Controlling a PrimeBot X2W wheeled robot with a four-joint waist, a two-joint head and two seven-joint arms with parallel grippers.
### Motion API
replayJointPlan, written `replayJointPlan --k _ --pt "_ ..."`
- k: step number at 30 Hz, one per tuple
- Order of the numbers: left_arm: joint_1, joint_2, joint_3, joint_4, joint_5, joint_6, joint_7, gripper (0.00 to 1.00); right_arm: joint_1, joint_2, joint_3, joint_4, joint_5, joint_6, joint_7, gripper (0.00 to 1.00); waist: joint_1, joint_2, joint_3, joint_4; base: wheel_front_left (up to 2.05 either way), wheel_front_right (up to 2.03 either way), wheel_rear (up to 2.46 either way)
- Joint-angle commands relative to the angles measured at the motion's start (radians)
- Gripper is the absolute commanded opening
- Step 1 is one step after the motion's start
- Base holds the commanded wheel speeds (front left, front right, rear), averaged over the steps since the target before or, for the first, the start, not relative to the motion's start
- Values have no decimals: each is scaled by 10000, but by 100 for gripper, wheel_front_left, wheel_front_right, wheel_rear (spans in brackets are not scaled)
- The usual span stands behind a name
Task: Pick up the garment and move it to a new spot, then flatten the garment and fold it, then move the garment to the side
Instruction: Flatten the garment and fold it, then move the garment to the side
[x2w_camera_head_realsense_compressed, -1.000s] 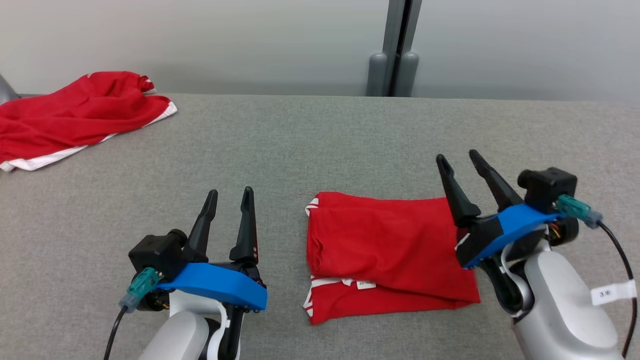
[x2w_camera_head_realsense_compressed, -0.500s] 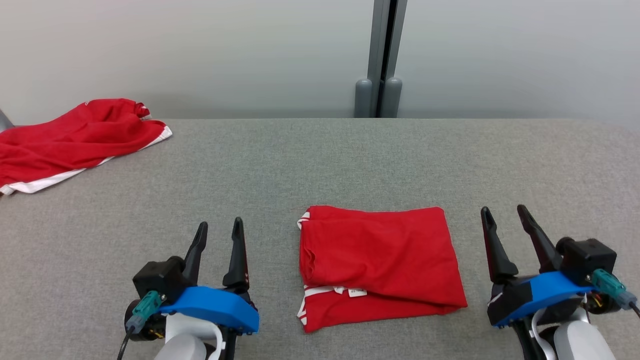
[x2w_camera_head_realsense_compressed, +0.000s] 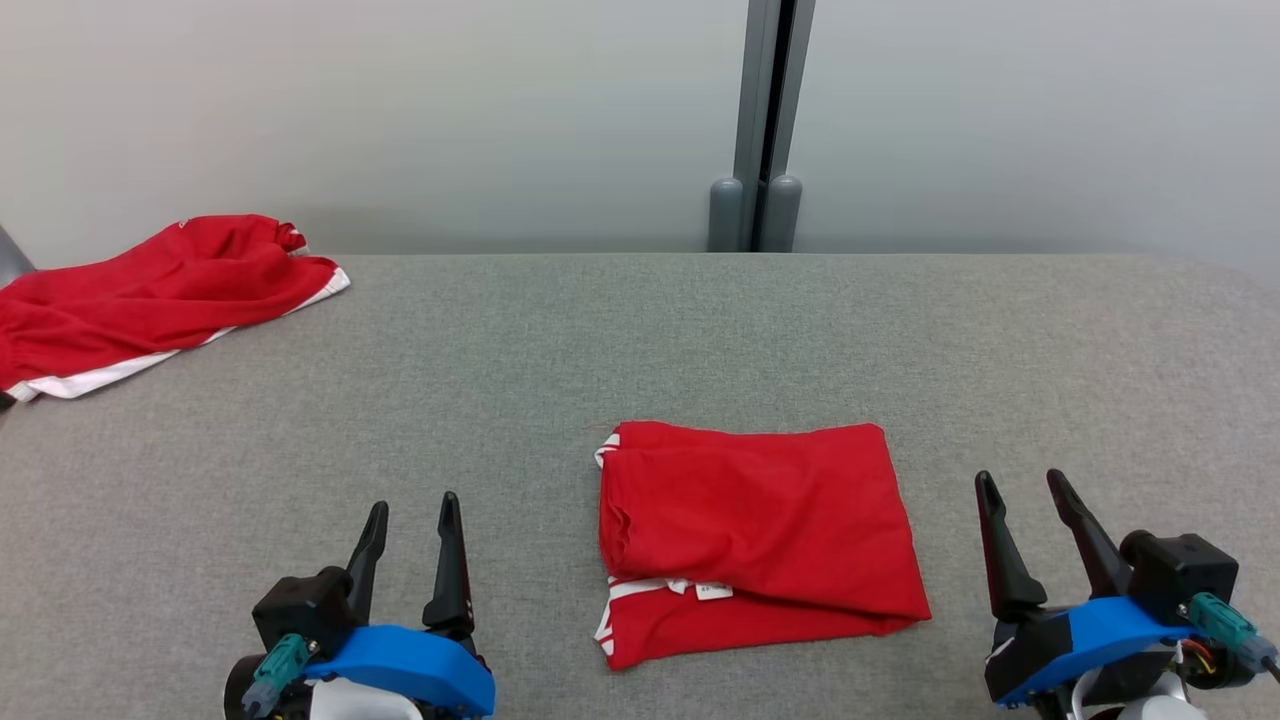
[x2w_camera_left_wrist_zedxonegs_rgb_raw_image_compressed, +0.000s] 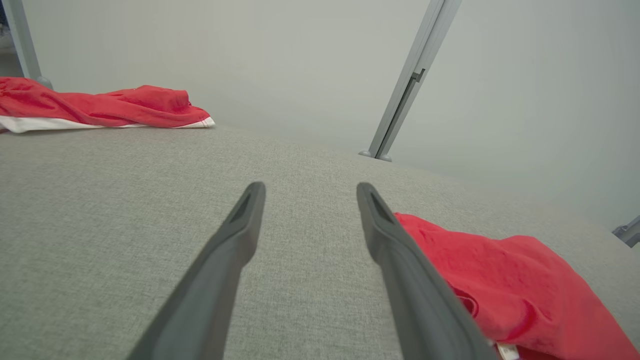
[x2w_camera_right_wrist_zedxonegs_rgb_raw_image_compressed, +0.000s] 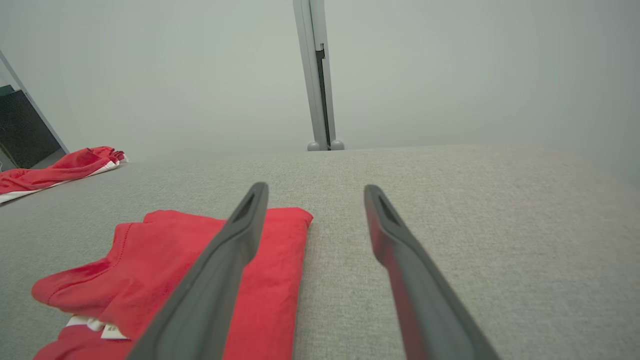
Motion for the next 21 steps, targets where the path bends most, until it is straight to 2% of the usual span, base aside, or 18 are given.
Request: replayJointPlan --k 1,16,21 --pt "70 3 75 -42 42 31 -41 100 37 0 -23 50 -26 2 -81 100 1 0 -2 -14 0 0 0" --pt "-6 -19 98 -41 28 -5 -45 100 -197 2 18 507 -52 2 -198 100 1 0 47 -47 0 0 0" --pt "-106 -29 62 -42 35 24 -20 100 -442 -1 -38 649 -240 2 291 100 1 0 145 61 0 0 0"
